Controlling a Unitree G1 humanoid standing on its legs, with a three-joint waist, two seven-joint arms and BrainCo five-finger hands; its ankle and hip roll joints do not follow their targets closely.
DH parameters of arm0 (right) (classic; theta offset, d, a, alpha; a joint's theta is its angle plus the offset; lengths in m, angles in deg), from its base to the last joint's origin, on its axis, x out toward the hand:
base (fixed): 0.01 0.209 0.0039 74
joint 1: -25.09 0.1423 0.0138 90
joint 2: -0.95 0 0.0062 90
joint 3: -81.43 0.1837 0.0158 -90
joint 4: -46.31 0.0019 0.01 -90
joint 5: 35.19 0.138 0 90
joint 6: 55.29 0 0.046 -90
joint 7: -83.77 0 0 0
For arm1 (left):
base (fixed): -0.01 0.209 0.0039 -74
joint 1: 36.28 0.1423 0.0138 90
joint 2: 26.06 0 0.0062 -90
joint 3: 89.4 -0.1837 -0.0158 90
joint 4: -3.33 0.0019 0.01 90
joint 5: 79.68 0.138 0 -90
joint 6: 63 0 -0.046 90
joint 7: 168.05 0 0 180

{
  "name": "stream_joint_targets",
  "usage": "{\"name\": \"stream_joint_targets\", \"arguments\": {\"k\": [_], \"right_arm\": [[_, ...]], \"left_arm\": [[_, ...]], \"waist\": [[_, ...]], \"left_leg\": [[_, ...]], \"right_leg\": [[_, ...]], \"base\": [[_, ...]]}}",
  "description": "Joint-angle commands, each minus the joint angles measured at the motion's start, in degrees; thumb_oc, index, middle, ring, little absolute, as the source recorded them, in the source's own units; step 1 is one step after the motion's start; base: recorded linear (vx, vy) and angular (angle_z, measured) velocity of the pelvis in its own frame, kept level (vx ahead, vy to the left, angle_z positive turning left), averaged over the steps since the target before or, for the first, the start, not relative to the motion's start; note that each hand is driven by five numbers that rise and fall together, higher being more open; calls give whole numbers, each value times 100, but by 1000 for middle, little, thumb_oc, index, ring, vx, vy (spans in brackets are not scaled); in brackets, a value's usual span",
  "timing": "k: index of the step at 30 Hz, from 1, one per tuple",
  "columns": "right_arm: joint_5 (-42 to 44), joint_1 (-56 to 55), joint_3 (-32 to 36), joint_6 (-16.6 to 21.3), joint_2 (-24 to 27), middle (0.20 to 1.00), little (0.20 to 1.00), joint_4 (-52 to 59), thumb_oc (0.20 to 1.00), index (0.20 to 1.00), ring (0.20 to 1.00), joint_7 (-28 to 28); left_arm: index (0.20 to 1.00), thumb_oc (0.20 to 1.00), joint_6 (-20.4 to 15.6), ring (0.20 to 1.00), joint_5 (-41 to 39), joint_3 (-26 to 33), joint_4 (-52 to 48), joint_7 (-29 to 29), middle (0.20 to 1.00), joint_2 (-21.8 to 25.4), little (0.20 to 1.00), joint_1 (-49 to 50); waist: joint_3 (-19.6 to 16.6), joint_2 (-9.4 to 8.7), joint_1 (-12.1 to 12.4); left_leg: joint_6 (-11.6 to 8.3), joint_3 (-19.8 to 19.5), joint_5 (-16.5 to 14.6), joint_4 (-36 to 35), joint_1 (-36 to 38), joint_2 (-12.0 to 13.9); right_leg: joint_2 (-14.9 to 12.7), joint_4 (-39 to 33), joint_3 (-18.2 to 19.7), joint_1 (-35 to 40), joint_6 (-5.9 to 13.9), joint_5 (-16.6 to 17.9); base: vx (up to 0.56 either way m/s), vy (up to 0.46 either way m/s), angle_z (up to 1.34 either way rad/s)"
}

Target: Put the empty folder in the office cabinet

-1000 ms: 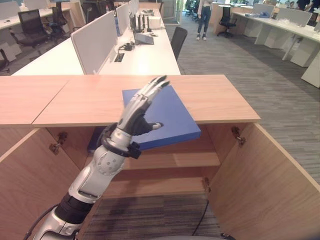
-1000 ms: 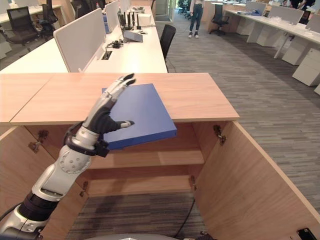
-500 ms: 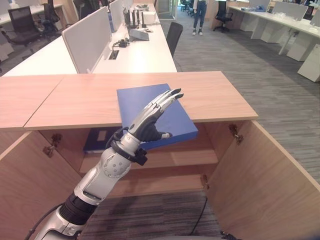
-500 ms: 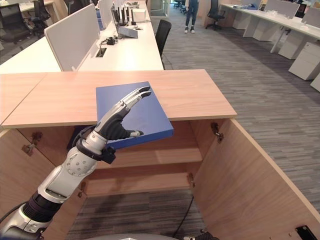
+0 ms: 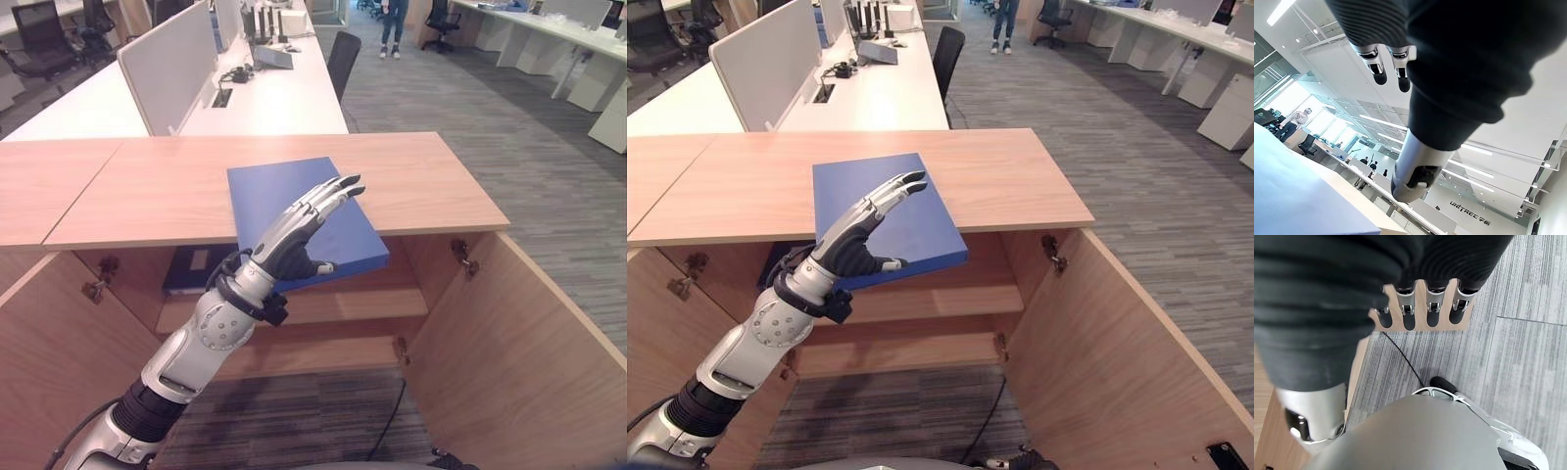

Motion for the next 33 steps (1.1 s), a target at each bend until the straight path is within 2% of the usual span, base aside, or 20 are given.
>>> {"name": "stream_joint_targets", "arguments": {"k": [1, 3, 10, 14, 24, 29, 33], "right_arm": [[10, 282, -274, 88, -256, 1000, 1000, -248, 1000, 1000, 1000, -42], [15, 240, -272, 96, -267, 1000, 1000, -245, 1000, 1000, 1000, -51], [-15, 218, -257, 102, -269, 1000, 1000, -247, 1000, 1000, 1000, -27], [-20, 188, -248, 104, -307, 1000, 1000, -252, 1000, 1000, 1000, -7], [-64, 105, -200, 70, -286, 1000, 1000, -202, 1000, 1000, 1000, 44], [-171, 82, -259, 76, -245, 1000, 1000, -106, 1000, 1000, 1000, 53], [-272, 91, -342, 106, -248, 1000, 1000, -31, 1000, 1000, 1000, 32]], "left_arm": [[1000, 1000, -193, 1000, 18, 496, -526, -398, 1000, 151, 1000, -45], [1000, 1000, -193, 1000, 21, 779, -609, -636, 1000, 139, 1000, -101], [1000, 1000, -212, 1000, 165, 1165, -783, -859, 1000, 244, 1000, -151], [1000, 1000, -153, 1000, 18, 1670, -810, -1167, 1000, 109, 1000, 243], [1000, 1000, -103, 1000, -69, 2201, -798, -1303, 1000, 66, 1000, 874], [1000, 1000, -120, 1000, -163, 2391, -883, -1377, 1000, 130, 1000, 1050], [1000, 1000, -82, 1000, -171, 2645, -974, -1517, 1000, 202, 1000, 1187]], "waist": [[24, -203, 80], [11, -209, 101], [2, -199, 124], [-2, -204, 196], [44, -188, 281], [187, -222, 367], [397, -330, 512]], "left_leg": [[60, -54, -605, 17, 222, -177], [54, -66, -607, 17, 221, -177], [49, -81, -614, 17, 235, -189], [32, -113, -613, 17, 243, -178], [-26, -210, -546, 17, 207, -127], [-102, -314, -415, 17, 57, -12], [-214, -440, -197, 49, -179, 213]], "right_leg": [[248, 45, -13, 155, 145, -288], [247, 45, -21, 164, 143, -291], [241, 45, -38, 191, 142, -304], [240, 45, -80, 223, 130, -332], [284, 45, -147, 250, 98, -389], [347, 45, -236, 153, 66, -389], [473, 45, -339, -20, 15, -393]], "base": [[0, 0, 0], [0, 0, 0], [0, 0, 0], [6, -32, 1], [7, -40, 6], [-11, -100, 12], [-47, -161, 24]]}}
